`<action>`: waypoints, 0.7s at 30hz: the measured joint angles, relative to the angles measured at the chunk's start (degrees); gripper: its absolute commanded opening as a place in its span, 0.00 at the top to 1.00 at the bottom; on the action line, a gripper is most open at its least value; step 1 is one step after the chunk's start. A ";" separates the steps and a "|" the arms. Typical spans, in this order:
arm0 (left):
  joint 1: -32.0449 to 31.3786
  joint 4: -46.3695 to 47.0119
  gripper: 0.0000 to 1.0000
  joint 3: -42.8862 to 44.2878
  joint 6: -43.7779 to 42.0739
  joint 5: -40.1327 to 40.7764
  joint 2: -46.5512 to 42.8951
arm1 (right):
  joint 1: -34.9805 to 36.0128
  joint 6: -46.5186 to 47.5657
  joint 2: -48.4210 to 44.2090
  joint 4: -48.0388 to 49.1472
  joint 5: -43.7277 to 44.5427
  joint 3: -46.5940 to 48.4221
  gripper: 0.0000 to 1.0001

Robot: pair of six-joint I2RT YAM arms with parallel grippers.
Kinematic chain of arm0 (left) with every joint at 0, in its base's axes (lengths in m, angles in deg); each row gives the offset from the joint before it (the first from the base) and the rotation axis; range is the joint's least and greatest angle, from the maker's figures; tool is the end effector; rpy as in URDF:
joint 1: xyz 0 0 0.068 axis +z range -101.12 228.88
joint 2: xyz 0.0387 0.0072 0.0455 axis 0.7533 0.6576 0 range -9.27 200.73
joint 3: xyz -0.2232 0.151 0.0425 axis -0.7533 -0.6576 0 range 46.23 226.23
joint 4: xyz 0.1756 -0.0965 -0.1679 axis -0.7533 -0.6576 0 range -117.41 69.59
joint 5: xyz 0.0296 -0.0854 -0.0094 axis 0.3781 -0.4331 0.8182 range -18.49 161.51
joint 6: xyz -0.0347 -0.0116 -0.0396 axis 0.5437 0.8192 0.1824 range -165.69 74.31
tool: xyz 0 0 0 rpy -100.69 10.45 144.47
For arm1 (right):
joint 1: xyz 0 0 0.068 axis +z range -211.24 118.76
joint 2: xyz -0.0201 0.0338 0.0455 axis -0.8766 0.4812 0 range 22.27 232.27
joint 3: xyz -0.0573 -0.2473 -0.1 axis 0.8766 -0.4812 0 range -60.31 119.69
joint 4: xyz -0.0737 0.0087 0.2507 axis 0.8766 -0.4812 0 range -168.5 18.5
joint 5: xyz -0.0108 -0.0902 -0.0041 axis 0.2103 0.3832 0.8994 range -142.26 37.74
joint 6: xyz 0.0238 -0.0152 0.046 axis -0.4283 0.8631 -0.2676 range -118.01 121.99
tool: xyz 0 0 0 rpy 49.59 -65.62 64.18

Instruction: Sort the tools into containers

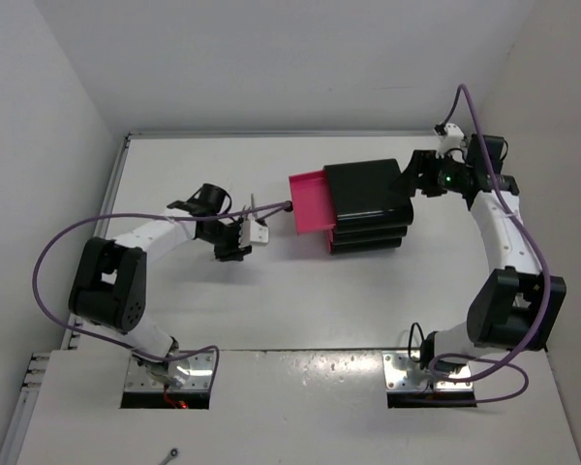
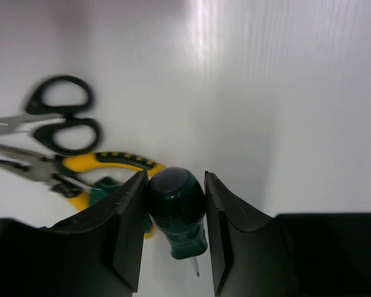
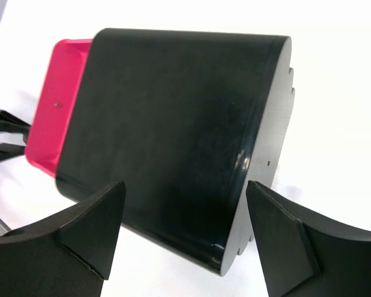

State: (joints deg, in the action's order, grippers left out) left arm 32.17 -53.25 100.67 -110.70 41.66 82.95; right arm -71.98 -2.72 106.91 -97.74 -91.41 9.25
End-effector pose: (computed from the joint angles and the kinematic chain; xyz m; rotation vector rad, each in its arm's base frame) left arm 0.2778 -0.1019 0.1757 1.7837 1.8821 -0.4490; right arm 0.3223 -0.0383 0.3034 -0.0542 2.1949 0.7182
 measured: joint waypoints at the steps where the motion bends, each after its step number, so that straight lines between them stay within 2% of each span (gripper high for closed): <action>1: -0.09 -0.92 1.00 1.16 1.73 -1.05 -1.07 | 0.00 -0.13 -0.39 0.07 -0.26 0.02 0.20; 5: -0.24 -1.60 1.00 9.46 10.58 -5.62 -4.76 | 0.00 -0.74 -1.38 0.26 -0.92 0.02 0.19; 10: -0.26 5.68 1.00 20.41 27.89 -9.57 -6.43 | 0.17 -1.62 -2.23 0.96 -2.12 0.13 0.22; 14: -0.87 13.64 1.00 24.30 41.62 -10.47 -6.38 | 1.14 -3.06 -2.43 2.32 -2.40 0.83 0.24; 21: -5.27 21.86 1.00 29.31 55.10 -11.19 0.28 | 4.46 -3.76 -1.75 4.04 -1.90 3.41 0.24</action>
State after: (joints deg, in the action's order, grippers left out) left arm 26.90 -31.39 129.98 -55.60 30.47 83.24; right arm -67.52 -6.48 105.16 -93.70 -93.31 12.66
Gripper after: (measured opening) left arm 0.434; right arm 0.762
